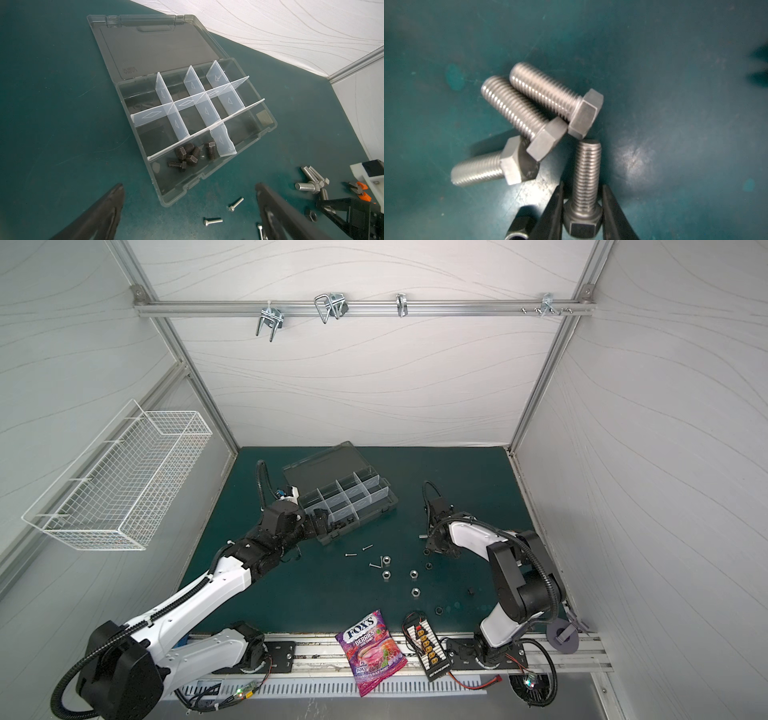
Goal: Sort the screws and nuts into containers
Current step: 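Close the right gripper on the head of a silver hex bolt, then carry the silver bolt with the right gripper and release it into the box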
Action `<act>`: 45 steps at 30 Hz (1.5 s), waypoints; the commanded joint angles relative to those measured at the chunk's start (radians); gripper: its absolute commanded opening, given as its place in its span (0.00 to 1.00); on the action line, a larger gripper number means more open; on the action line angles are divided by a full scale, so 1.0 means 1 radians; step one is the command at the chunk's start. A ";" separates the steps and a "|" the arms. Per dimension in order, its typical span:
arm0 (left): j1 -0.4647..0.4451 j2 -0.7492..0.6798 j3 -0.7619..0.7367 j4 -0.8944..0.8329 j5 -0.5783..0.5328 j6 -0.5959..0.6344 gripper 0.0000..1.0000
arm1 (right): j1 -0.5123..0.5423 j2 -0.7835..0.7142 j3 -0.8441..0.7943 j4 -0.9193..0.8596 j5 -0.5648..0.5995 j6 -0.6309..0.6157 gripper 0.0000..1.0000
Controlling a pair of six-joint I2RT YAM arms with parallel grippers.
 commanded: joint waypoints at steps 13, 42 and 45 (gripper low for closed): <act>-0.001 0.036 0.038 -0.013 -0.021 -0.052 0.99 | 0.161 -0.055 0.267 -0.132 0.018 -0.057 0.08; -0.003 0.045 0.066 -0.046 0.036 -0.069 0.99 | 0.222 0.479 0.838 -0.087 -0.052 0.069 0.11; -0.001 0.046 0.068 -0.048 0.036 -0.068 0.99 | 0.222 0.500 0.850 -0.081 -0.054 0.081 0.15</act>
